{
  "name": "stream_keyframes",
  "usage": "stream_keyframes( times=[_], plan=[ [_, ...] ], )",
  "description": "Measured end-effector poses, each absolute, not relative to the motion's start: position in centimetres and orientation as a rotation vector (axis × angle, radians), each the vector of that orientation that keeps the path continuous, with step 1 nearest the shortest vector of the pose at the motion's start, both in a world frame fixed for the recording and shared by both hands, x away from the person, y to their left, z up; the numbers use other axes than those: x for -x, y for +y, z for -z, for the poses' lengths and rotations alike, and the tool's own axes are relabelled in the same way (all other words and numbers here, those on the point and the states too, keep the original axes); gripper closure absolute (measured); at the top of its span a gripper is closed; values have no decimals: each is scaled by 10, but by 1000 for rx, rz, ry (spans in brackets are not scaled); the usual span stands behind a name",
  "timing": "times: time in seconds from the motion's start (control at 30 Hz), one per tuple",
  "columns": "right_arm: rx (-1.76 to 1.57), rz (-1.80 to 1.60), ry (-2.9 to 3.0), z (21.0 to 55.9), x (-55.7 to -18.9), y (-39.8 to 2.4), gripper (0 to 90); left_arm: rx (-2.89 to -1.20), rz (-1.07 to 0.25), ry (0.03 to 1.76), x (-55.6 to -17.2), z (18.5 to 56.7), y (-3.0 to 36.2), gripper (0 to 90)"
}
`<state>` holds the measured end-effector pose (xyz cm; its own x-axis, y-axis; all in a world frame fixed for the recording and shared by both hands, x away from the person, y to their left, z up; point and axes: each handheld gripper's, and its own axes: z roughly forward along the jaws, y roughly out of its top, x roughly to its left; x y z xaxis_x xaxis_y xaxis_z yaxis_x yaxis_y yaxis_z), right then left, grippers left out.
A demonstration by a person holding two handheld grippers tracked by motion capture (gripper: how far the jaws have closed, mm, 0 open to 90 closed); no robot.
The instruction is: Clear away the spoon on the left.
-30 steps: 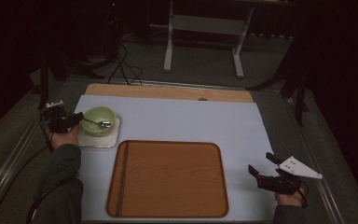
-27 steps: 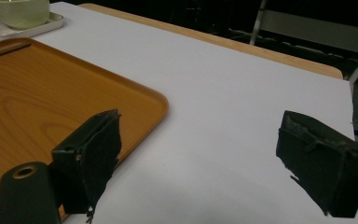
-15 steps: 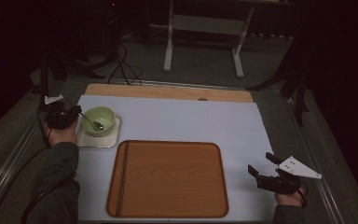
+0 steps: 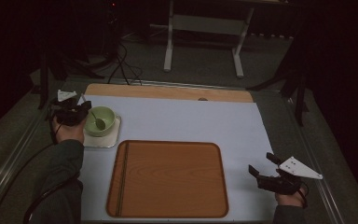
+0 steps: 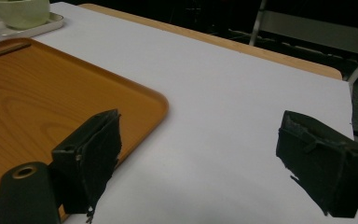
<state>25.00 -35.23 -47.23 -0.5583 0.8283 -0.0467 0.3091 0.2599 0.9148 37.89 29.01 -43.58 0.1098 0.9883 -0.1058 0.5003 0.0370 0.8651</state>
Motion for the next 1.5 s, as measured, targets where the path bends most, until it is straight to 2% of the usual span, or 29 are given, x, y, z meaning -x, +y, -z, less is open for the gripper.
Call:
stream_keyframes(
  times=[0.7,1.07,1.5],
  plan=[
    [-1024,-1275,2005,472,-250,-352,137,-1674,-844,1332,-357,389,260,895],
    [-1026,-1270,2009,473,-250,-350,137,-1734,-788,1224,-335,375,232,894],
    [-1027,-1271,2009,473,-250,-351,137,-1825,-693,1148,-315,392,207,893]
  ],
)
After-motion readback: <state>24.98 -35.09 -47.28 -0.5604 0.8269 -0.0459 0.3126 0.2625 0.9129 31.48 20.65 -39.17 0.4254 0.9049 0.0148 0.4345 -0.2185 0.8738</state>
